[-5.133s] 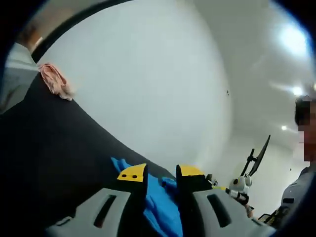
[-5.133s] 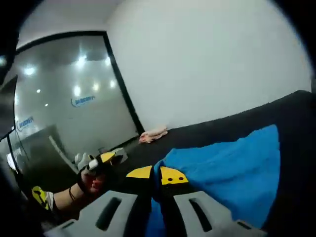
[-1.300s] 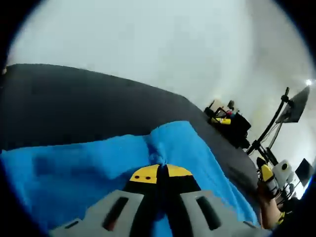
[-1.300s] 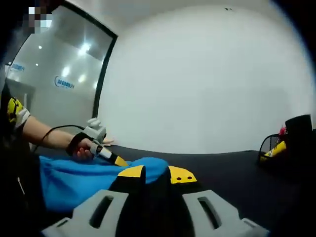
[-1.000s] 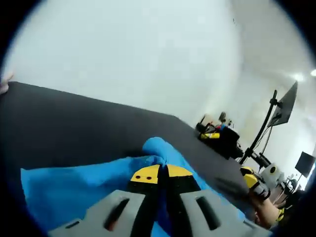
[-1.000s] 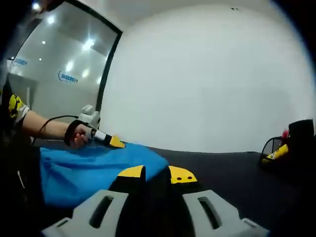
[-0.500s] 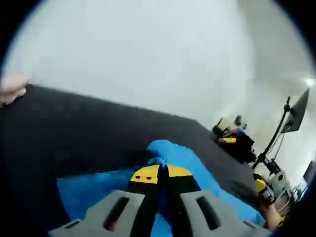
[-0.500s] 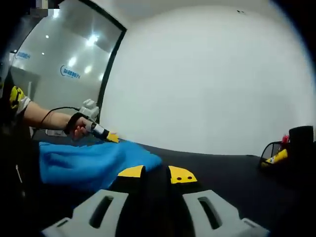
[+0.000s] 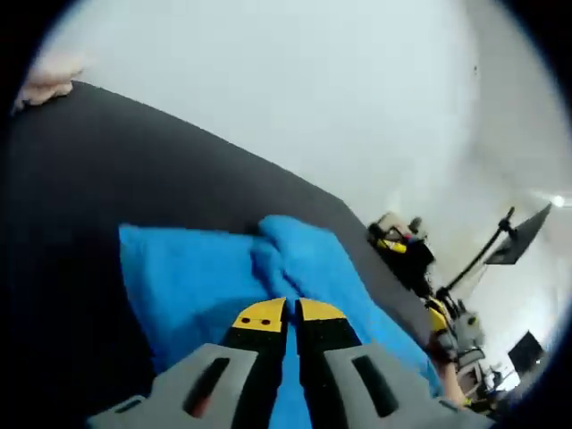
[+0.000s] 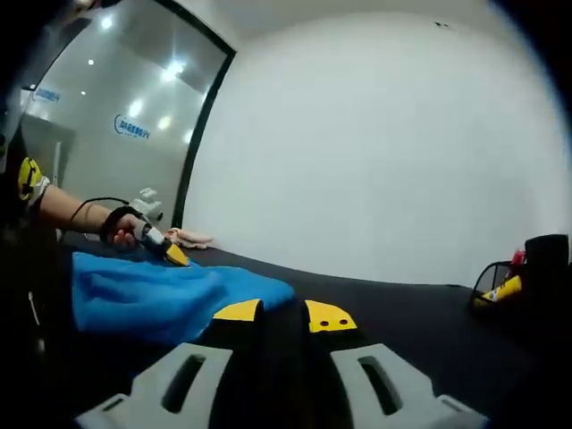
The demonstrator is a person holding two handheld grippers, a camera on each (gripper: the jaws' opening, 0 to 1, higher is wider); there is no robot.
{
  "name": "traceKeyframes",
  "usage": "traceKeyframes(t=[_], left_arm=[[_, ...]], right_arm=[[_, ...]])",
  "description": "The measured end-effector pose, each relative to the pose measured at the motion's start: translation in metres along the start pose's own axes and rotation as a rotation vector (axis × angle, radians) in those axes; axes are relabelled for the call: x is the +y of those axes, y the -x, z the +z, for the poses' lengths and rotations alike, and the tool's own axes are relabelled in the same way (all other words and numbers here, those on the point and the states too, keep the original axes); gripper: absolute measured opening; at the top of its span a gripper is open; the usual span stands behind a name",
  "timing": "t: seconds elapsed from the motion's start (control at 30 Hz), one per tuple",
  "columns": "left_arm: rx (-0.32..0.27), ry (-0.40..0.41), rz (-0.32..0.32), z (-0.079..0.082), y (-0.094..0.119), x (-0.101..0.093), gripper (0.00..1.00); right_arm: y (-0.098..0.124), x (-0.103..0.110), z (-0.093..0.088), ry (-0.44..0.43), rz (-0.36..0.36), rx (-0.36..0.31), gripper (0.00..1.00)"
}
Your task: Spread out the cloth and fold it
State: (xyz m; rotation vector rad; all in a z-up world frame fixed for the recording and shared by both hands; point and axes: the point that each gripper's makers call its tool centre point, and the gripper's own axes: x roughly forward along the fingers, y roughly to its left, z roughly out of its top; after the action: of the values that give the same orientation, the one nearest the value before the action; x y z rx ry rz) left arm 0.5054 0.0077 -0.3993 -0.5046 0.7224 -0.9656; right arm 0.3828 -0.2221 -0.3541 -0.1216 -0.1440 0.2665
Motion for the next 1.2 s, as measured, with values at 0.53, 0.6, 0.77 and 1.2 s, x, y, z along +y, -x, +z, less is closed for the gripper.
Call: traceKeyframes(t=[0.53,0.6,0.77,1.2], left_arm=[[0.003,-0.167,-0.071,-0.079,0.088,-0.037,0.13],[-0.047,-0.133,-0.062,-0.054,0.079,-0.030,0.13],[-0.085,-0.064,0.004,-0.025,0.062,0.002,0.12],[-0.102,-0.108,0.007,-0.012,0.047,-0.001,0.12]], right_arm=[[-0.005,0.033,0.004,-0.044,0.110,0.022,0.16],[-0.006,0.092,0.026,-0.117,0.288,0.000,0.16],[-0.007,0.224,0.002,0.056,0.566,0.176,0.16],[-0.023,0.268,-0.028,0.259,0.591,0.202,0.09]])
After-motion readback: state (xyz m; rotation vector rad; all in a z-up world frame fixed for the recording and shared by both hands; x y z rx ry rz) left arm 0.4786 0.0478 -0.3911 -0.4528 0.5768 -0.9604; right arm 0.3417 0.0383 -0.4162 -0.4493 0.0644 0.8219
